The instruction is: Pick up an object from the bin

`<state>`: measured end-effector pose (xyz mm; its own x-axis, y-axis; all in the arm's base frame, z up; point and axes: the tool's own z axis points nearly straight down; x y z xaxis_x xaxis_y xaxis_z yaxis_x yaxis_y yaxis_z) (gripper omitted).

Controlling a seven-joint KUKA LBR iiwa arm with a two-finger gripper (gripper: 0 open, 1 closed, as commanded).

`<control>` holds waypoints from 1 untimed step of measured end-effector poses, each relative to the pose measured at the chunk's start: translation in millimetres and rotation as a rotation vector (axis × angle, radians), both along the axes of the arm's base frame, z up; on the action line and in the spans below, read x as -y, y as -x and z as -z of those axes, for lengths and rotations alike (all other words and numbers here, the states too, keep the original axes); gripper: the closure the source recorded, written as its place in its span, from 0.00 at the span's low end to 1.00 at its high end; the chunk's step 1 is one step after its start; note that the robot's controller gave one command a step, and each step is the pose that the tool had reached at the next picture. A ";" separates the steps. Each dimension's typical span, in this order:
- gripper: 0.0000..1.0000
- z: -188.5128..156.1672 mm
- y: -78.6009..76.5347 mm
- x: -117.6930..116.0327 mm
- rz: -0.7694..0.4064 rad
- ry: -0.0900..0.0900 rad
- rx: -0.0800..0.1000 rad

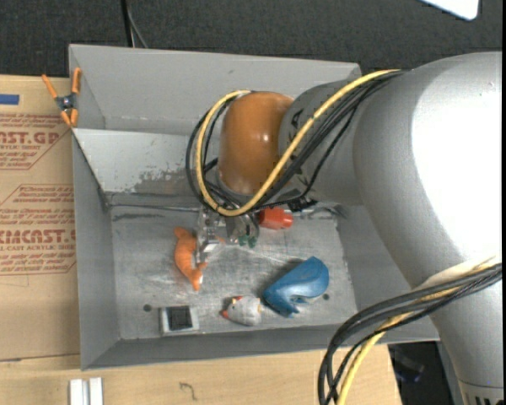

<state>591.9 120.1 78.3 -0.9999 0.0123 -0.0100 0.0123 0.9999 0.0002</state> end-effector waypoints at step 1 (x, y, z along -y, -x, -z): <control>1.00 -173.8 -3.1 47.1 -0.004 0.000 0.002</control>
Offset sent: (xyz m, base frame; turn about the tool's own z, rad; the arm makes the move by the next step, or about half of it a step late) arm 0.0000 0.0000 0.0000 0.0000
